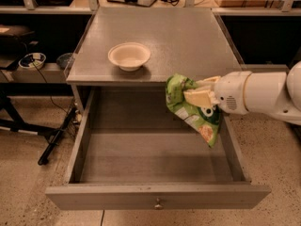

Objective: Place green rice chip bag into top drawer

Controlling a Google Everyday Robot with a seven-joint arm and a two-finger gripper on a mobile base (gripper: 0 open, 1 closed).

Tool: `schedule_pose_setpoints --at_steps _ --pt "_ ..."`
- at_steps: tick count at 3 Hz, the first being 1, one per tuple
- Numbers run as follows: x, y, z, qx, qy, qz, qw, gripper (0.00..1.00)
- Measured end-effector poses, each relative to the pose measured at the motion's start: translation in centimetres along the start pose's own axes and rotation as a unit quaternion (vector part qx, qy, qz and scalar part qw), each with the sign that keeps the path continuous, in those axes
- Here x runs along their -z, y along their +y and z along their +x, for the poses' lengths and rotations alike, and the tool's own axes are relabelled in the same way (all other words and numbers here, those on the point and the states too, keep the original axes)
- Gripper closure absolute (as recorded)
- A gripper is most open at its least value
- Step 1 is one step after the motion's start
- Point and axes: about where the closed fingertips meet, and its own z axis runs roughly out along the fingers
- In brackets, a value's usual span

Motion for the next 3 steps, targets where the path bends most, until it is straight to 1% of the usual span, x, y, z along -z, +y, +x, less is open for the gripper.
schedule_pose_setpoints --at_steps 1,2,3 --pt "-0.8 0.5 1.1 -0.005 0.001 -0.008 1.0000 1.00" --pt "-1.7 0.9 2.4 -0.011 0.013 -0.016 0.9997 1.00" --pt "-2.8 1.3 3.9 -0.010 0.034 -0.030 0.9989 1.00"
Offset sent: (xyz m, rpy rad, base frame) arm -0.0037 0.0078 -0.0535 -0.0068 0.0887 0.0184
